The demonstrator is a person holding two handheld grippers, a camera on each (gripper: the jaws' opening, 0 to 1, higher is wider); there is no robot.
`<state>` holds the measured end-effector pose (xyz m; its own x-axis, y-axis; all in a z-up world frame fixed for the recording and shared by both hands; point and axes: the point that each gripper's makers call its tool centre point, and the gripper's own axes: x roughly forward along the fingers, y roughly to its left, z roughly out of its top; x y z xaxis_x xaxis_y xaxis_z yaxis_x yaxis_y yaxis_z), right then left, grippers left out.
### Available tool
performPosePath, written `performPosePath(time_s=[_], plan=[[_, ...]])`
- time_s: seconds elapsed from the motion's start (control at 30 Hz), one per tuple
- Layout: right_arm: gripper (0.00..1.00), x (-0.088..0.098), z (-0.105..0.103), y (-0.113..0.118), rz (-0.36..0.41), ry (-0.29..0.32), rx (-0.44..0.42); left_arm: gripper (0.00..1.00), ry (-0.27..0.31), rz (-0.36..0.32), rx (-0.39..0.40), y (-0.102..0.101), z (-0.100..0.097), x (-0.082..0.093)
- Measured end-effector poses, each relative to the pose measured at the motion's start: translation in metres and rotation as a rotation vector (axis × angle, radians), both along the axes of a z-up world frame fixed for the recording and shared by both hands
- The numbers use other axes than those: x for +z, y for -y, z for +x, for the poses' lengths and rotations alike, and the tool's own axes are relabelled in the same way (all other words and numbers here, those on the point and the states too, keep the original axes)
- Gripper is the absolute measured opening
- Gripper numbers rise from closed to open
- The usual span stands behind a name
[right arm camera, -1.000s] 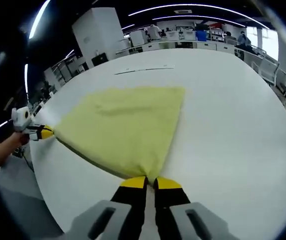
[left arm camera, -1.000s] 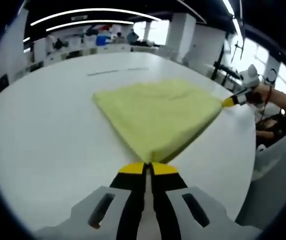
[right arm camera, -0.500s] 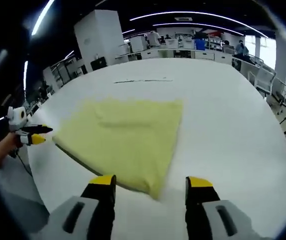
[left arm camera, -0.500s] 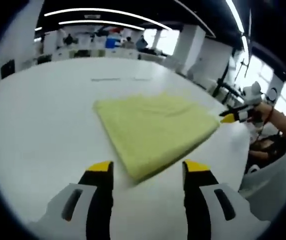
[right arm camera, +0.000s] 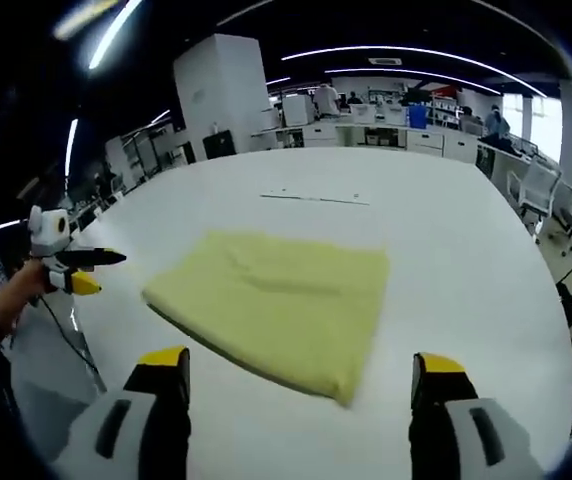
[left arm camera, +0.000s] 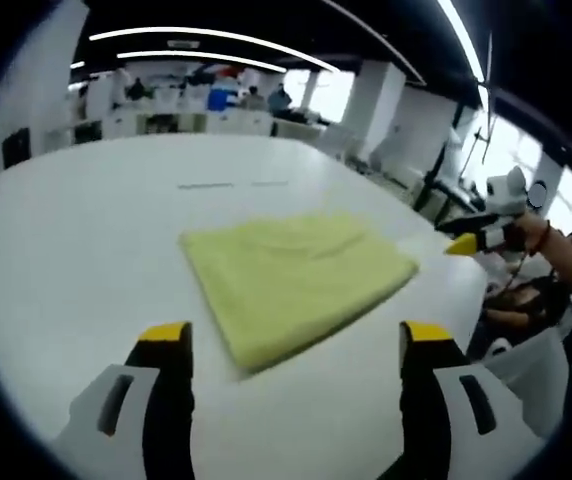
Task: Fold the garment on the visible template until the final outline fits inside the template.
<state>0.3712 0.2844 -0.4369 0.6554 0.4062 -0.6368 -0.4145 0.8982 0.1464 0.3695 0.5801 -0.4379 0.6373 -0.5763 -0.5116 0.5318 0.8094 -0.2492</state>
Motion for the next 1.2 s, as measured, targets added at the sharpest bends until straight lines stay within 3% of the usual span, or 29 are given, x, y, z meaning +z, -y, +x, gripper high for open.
performPosePath(time_s=[0.23, 0.67, 0.93, 1.2], plan=[[0.99, 0.017, -0.014, -0.008, 0.023, 0.03, 0.023, 0.91, 0.031, 0.052, -0.002, -0.002, -0.01, 0.015], [0.99, 0.045, -0.041, -0.014, 0.041, 0.075, 0.033, 0.97, 0.066, 0.048, 0.015, -0.006, -0.028, 0.035], [0.99, 0.051, -0.052, -0.009, 0.014, 0.116, 0.027, 0.98, 0.072, 0.056, 0.031, -0.007, -0.04, 0.038], [0.99, 0.045, -0.057, -0.005, 0.057, 0.135, -0.012, 0.98, 0.056, 0.05, 0.057, -0.01, -0.046, 0.032]])
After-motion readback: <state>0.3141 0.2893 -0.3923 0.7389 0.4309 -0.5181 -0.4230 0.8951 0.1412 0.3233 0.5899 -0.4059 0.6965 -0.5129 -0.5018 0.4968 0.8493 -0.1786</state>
